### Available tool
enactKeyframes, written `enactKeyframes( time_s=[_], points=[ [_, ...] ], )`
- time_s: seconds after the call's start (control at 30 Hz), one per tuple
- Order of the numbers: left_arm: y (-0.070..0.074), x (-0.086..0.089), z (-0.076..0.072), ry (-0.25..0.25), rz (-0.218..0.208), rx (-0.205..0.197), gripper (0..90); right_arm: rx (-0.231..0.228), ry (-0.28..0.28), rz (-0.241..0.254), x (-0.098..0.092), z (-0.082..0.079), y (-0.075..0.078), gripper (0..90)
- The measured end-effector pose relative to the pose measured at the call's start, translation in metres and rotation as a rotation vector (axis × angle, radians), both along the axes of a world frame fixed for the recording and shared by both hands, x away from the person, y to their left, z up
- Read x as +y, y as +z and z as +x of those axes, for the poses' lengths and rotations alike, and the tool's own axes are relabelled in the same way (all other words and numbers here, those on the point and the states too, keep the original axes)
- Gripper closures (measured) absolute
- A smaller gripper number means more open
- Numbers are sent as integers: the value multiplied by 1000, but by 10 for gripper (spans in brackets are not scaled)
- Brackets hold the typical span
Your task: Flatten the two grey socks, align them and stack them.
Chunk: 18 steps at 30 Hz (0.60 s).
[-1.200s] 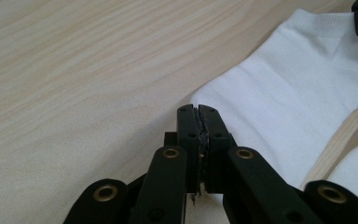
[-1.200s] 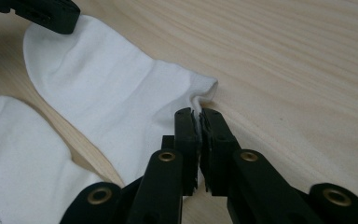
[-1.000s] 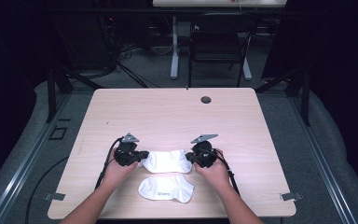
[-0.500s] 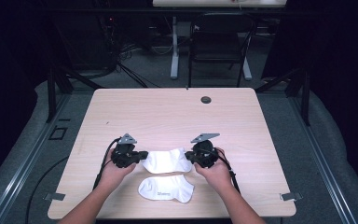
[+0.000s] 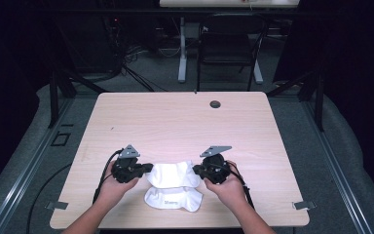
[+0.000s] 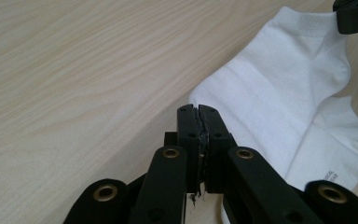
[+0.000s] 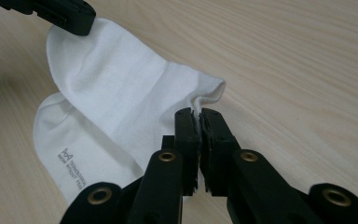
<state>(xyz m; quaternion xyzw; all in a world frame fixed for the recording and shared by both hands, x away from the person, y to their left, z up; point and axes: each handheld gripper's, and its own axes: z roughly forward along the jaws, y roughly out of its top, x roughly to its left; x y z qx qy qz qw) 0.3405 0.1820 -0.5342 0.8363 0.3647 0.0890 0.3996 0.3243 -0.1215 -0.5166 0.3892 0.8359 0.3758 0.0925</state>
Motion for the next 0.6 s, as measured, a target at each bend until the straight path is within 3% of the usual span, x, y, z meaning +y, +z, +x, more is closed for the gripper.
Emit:
enactKeyframes(
  time_s=[0.6],
  points=[
    [-4,5,-28,-33,-16,11,890,5,34,30,-1,-30,-5,861]
  ],
)
